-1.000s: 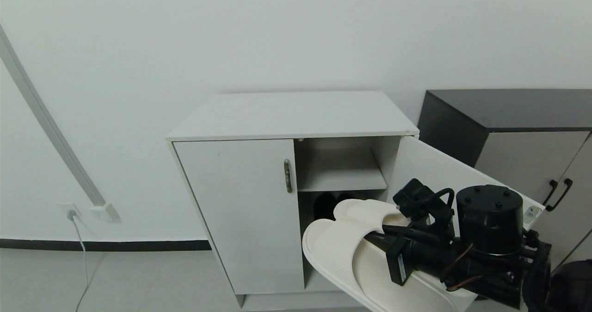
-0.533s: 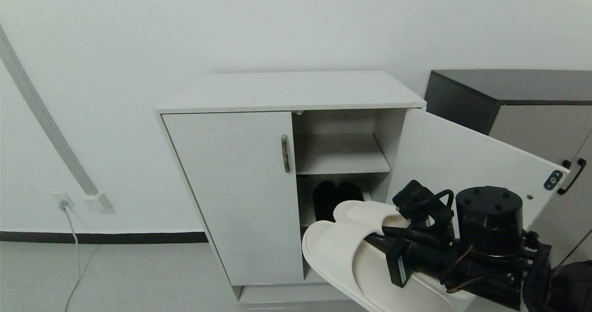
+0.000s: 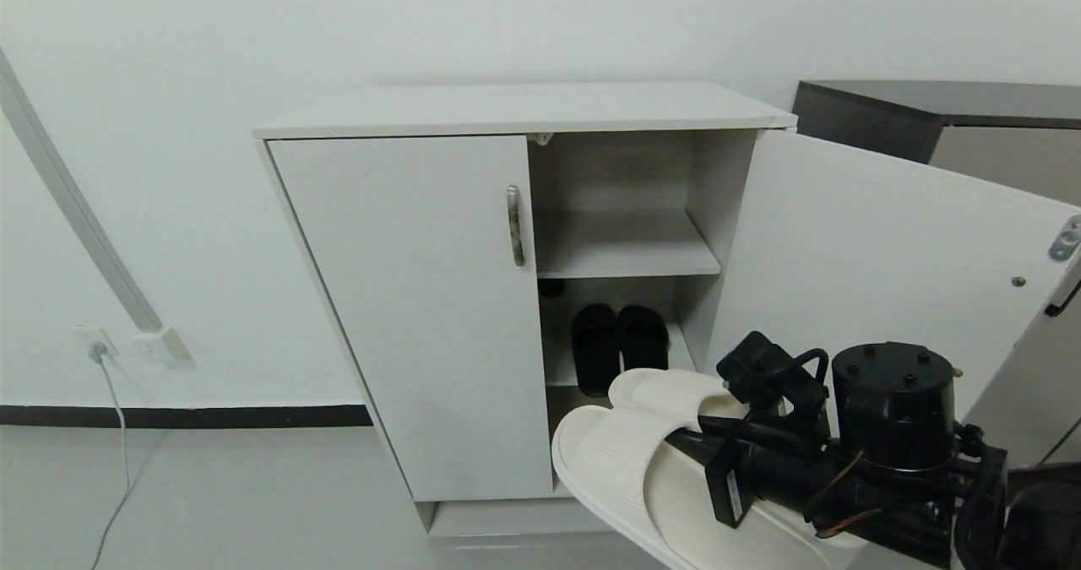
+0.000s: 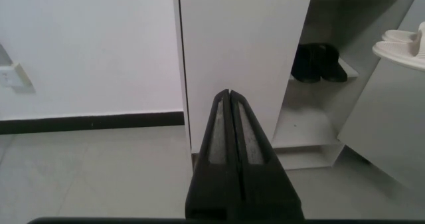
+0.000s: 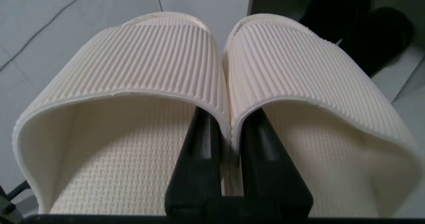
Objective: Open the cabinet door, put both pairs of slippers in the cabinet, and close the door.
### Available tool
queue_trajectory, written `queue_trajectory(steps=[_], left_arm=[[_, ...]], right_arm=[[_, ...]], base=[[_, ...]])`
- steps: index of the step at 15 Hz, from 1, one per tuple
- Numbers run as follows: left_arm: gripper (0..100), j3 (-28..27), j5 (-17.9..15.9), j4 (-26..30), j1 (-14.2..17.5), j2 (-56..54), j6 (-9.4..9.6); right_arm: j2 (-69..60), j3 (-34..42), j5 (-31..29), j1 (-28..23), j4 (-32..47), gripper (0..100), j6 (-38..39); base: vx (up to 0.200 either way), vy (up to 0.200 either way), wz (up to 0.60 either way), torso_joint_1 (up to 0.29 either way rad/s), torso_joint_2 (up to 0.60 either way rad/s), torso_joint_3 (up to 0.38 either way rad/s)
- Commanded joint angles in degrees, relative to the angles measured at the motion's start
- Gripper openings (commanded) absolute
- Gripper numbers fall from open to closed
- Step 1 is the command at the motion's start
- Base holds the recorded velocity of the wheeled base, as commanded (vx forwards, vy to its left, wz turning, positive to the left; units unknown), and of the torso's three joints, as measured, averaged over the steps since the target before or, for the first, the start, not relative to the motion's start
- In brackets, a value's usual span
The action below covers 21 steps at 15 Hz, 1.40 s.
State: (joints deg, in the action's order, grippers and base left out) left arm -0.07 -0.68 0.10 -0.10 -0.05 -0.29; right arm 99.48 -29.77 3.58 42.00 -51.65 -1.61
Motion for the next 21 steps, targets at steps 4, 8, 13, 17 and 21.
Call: queue_trajectory(steps=[4,8,13,17,21], left_arm=[[0,0.1,0.0,0.0,0.0,0.0,-0.06],[0,0.0,0.0,0.0,0.0,0.0,-0.06],[0,0.0,0.0,0.0,0.0,0.0,-0.06],[0,0.0,0.0,0.0,0.0,0.0,-0.15],[0,0.0,0.0,0.0,0.0,0.0,-0.15]], right_arm=[[-0.1,0.2,0.0,0.1,-0.1,0,-0.1],[-0.1,0.5,-0.1,0.1,-0.6,0,-0.1],[0.5,1.5,0.1,0.2,-2.1,0,-1.7],[0.8,2.0,-0.1,0.3,-4.1,0,-1.8],[1.5,2.1,0.0,0.8,-4.2,0,-1.8]], base=[[0.0,0.0,0.0,-0.011,0.26,0.23],[0.0,0.0,0.0,0.0,0.0,0.0],[0.0,0.0,0.0,-0.006,0.09,0.072],[0.0,0.0,0.0,-0.001,0.01,0.008],[0.0,0.0,-0.3,0.004,0.0,0.001]])
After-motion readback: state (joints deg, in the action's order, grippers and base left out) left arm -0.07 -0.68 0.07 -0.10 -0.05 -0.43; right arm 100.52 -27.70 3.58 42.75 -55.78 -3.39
